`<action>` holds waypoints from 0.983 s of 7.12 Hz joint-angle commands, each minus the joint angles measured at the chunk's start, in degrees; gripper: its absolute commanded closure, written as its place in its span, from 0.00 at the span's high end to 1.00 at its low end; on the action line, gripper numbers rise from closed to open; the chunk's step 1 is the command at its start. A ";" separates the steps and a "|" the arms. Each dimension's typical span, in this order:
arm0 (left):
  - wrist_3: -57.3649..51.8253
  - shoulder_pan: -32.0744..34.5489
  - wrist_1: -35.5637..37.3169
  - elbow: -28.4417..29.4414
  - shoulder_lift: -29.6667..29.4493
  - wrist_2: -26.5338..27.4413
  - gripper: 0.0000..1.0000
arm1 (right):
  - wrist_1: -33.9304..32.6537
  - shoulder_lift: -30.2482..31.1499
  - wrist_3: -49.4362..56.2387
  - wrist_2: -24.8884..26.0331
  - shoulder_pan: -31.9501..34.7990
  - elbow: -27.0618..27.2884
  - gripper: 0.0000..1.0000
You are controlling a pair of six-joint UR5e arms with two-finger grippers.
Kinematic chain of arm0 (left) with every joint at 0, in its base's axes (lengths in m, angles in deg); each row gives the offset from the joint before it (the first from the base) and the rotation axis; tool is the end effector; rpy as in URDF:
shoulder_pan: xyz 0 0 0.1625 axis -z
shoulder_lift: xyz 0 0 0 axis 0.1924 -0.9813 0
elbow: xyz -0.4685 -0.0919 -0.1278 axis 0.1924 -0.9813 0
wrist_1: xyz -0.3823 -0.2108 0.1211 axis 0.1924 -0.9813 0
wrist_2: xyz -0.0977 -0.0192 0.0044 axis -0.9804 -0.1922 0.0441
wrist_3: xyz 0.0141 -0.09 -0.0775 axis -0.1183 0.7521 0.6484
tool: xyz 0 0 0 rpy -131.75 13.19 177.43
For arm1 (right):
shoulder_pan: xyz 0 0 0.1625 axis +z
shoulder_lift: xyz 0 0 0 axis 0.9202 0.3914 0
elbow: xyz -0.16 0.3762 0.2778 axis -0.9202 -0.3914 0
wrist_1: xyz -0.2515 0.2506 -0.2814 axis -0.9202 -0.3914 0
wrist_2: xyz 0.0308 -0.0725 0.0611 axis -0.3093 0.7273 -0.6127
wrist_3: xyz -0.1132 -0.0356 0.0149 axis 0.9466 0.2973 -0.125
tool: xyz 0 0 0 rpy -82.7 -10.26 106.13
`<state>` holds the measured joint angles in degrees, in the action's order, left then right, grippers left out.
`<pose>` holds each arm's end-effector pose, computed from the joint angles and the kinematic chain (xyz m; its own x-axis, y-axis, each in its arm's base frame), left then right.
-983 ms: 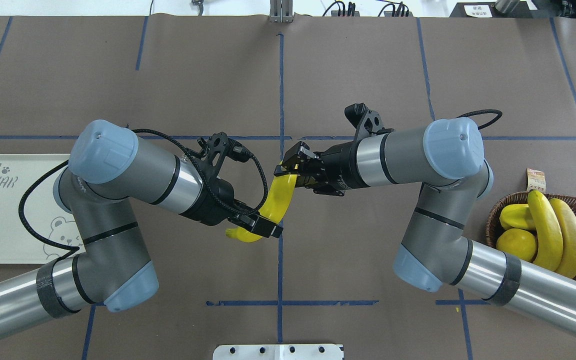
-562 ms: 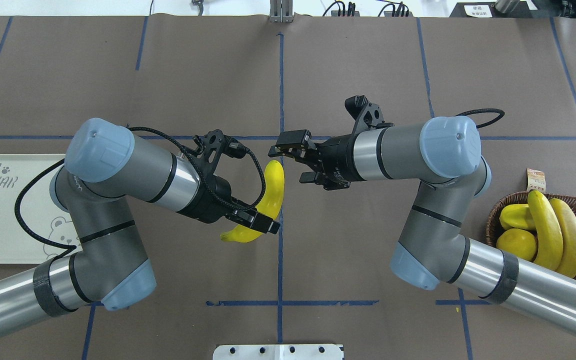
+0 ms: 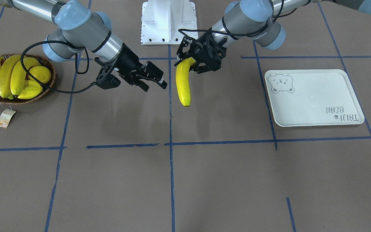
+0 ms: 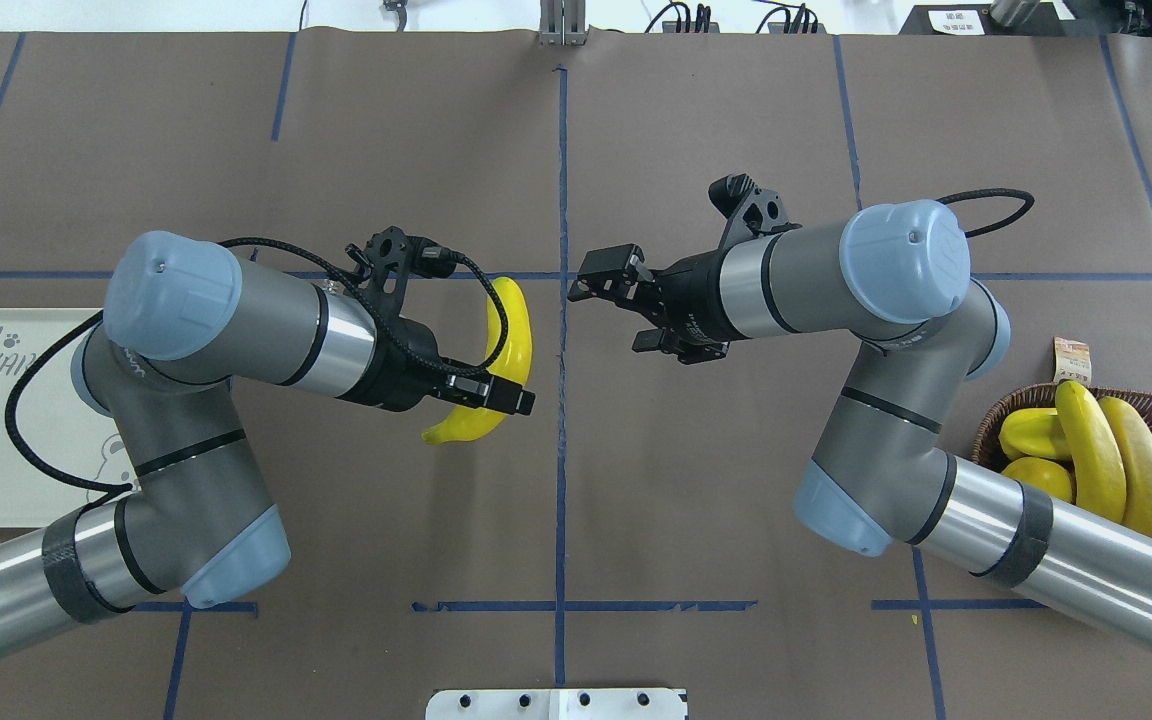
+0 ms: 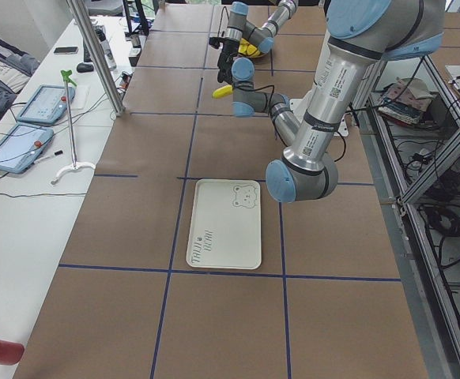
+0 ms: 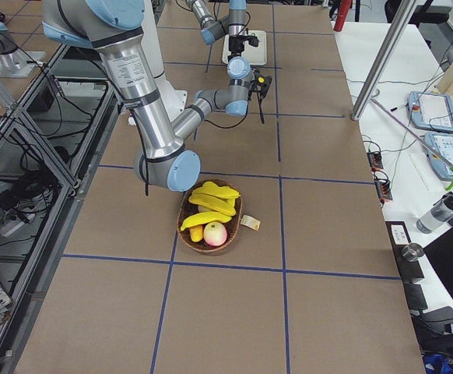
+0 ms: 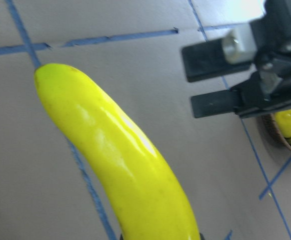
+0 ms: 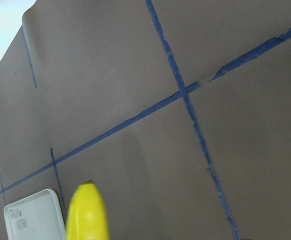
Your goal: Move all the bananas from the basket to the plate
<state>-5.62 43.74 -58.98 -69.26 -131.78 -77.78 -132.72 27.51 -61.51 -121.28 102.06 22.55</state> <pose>0.5351 -0.4341 0.2562 0.1335 0.3793 -0.9156 0.0233 0.9224 0.3856 -0.5323 -0.4819 0.2666 0.0854 0.3154 0.9451 -0.2541 0.9241 -0.2854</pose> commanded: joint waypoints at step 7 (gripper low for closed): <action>-8.62 18.38 22.60 -14.03 26.30 -0.06 0.00 | -46.97 12.16 37.04 -8.85 9.62 18.00 1.00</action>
<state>-8.97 58.93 -37.16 -81.89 -111.09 -77.68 -176.02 34.20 -32.53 -130.04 109.97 36.61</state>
